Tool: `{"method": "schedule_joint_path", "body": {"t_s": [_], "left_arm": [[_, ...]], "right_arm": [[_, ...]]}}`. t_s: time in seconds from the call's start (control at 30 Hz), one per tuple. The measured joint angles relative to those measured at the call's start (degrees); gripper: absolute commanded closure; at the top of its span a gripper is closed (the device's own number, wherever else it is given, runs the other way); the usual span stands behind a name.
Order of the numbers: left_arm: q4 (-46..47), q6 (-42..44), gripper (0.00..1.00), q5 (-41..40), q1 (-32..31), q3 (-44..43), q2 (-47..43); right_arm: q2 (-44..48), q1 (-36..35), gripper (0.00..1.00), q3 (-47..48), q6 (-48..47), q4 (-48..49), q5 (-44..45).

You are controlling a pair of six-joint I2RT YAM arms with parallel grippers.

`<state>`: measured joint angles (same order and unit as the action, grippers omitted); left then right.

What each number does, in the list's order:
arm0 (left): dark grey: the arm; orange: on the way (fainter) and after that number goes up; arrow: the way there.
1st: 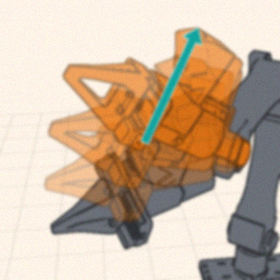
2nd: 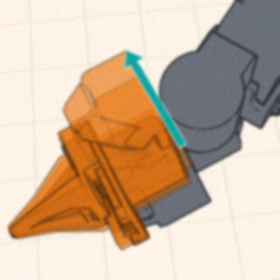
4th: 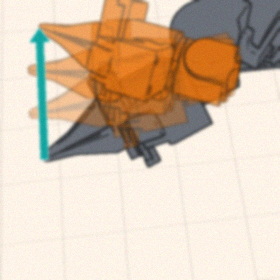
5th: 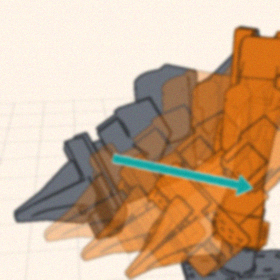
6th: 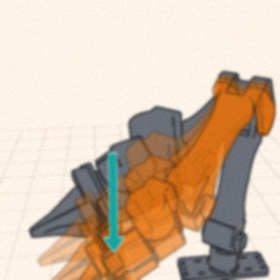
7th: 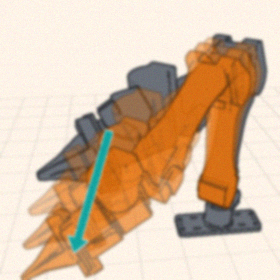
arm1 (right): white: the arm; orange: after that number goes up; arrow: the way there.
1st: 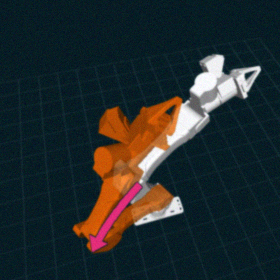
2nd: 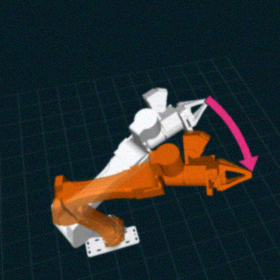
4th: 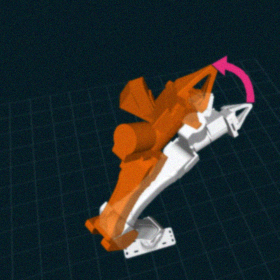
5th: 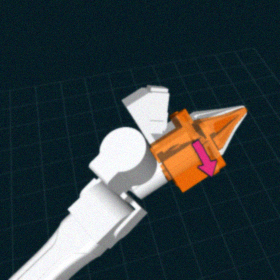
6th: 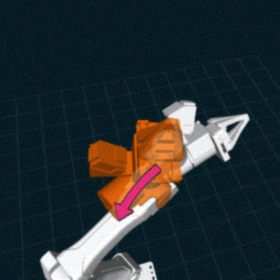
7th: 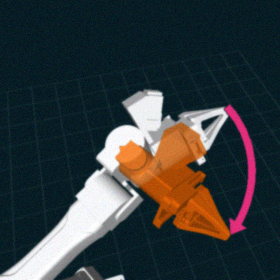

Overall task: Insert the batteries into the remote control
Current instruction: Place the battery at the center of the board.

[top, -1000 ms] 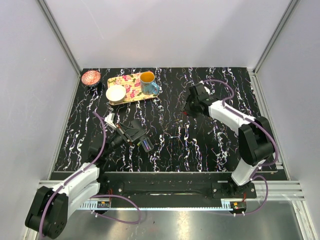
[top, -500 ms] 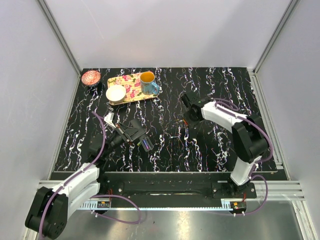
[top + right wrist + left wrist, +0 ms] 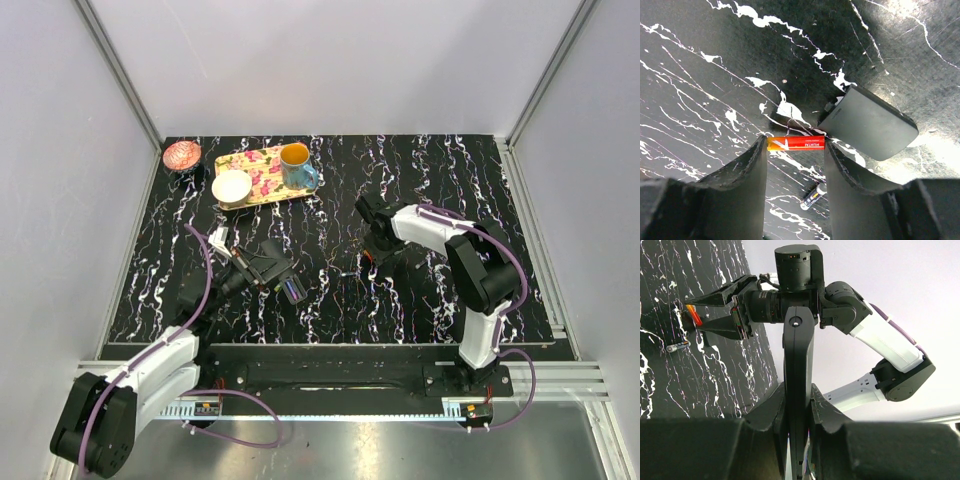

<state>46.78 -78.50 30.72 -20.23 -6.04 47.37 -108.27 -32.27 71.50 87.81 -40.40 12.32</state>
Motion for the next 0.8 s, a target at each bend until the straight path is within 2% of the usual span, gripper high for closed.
{"method": "schedule_joint_path", "body": {"t_s": [0.03, 0.13, 0.33, 0.37, 0.43, 0.8], "left_arm": [[0.0, 0.0, 1.00, 0.0, 0.0, 0.0, 0.0], [0.1, 0.0, 1.00, 0.0, 0.0, 0.0, 0.0], [0.0, 0.0, 1.00, 0.4, 0.0, 0.0, 0.0], [0.0, 0.0, 1.00, 0.4, 0.0, 0.0, 0.0], [0.0, 0.0, 1.00, 0.4, 0.0, 0.1, 0.0], [0.0, 0.0, 1.00, 0.5, 0.0, 0.1, -0.1]], "right_arm": [[0.0, 0.0, 0.72, 0.0, -0.1, 0.0, 0.0], [-0.1, 0.0, 0.63, 0.1, -0.6, 0.1, -0.4], [-0.3, 0.0, 0.54, 0.1, -2.2, 1.1, -2.3], [-0.4, 0.0, 0.47, 0.1, -2.5, 1.3, -2.6], [-0.4, 0.0, 0.41, 0.1, -2.9, 1.7, -3.1], [-0.5, 0.0, 0.34, 0.8, -5.1, 2.0, -4.0]]}}
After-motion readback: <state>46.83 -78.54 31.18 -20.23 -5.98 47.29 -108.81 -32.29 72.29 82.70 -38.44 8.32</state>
